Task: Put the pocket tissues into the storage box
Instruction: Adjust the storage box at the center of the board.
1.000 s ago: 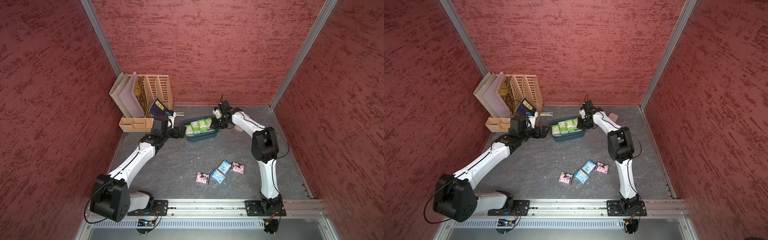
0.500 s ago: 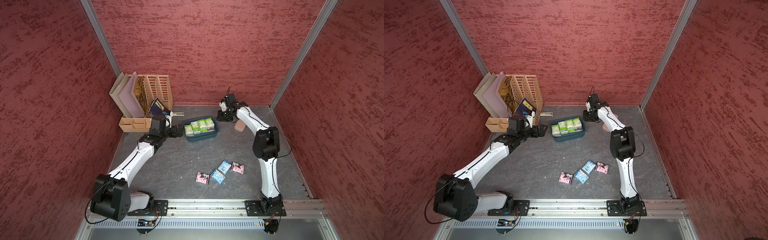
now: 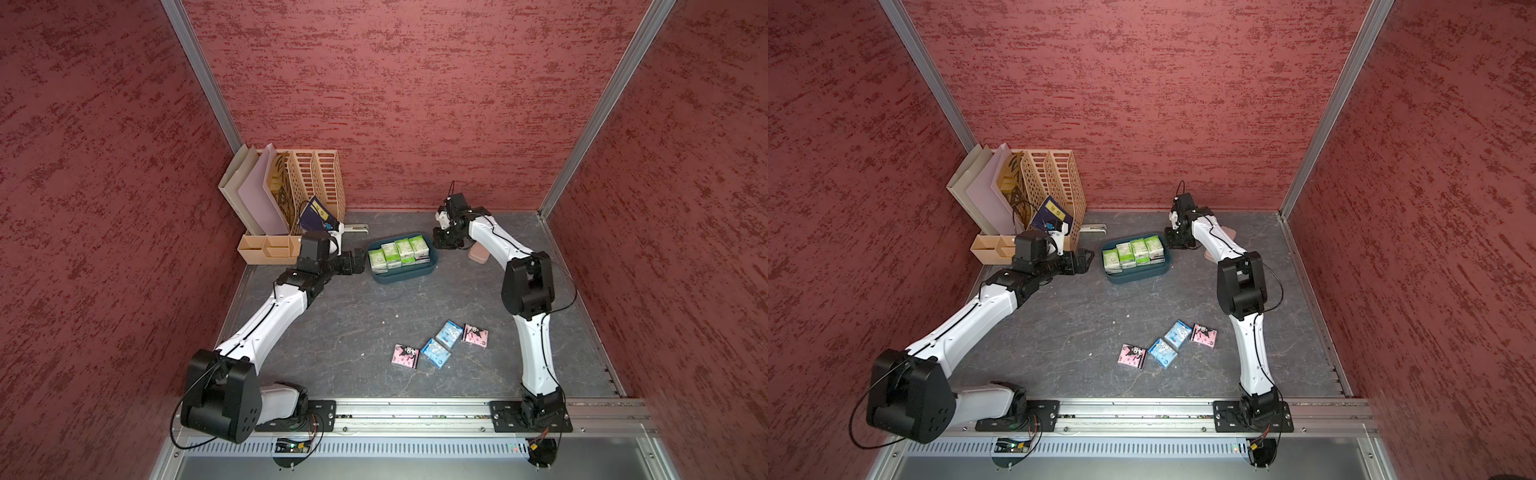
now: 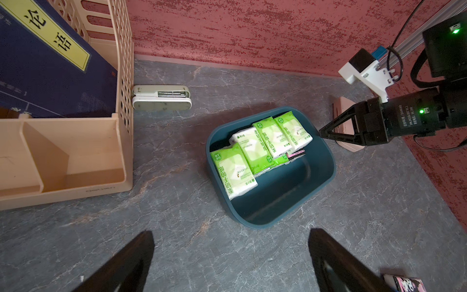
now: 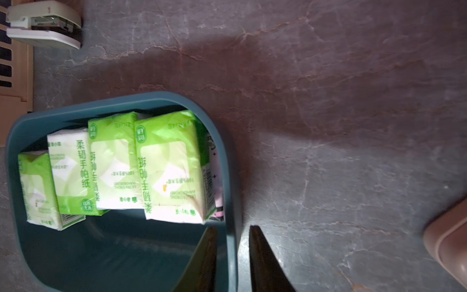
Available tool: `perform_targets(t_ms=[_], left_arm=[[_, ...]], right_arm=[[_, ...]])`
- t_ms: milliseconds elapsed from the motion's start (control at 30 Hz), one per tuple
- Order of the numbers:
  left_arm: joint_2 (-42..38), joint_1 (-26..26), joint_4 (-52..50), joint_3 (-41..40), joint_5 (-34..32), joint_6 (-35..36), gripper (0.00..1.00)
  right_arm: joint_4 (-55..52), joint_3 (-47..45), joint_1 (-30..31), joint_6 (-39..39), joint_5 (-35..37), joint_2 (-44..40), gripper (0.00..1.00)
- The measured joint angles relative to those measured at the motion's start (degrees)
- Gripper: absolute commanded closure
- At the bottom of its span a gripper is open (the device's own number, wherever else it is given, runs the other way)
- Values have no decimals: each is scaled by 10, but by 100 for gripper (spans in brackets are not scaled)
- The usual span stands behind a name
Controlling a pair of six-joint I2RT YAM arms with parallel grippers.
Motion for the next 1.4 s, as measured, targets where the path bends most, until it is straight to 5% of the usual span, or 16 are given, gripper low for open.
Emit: perform_targets(t_ms=[300, 867, 1133, 1200, 1400], left_arm=[[0, 7, 0, -2, 4, -5, 0], [0, 21, 0, -3, 16, -11, 0], [0, 24, 0, -3, 17, -13, 0], [-1, 25, 0, -3, 17, -13, 0], [-7, 28, 0, -3, 17, -13, 0]], right_arm=[[-2, -11, 2, -17, -6, 2, 100], [-1, -56, 5, -191, -82, -21, 100], [-20, -52, 52, -280, -133, -21, 100], [-25, -45, 67, -289, -144, -19, 92], [-11, -42, 93, -280, -185, -18, 47]])
